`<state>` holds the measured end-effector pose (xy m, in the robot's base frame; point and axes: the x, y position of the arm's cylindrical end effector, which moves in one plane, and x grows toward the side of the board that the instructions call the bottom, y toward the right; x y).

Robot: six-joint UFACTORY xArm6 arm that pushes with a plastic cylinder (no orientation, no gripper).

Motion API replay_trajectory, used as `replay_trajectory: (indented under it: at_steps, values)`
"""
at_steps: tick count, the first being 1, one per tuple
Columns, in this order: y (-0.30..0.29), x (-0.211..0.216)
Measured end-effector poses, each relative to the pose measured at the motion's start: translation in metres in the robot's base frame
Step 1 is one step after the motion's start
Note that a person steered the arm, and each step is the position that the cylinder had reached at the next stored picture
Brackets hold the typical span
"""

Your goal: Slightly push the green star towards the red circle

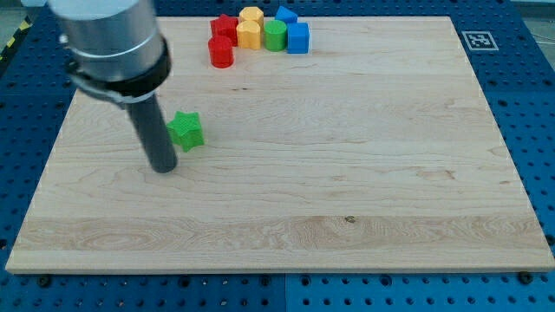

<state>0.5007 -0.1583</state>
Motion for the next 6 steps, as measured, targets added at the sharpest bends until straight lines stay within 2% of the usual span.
replay_trajectory:
  at_steps: [1,2,4,5,6]
  values:
    - [-0.023,0.015]
    - [-0.037,0.003]
    - [-0.019,-0.091]
    - [-0.012,-0.098]
    - [-0.032,-0.091]
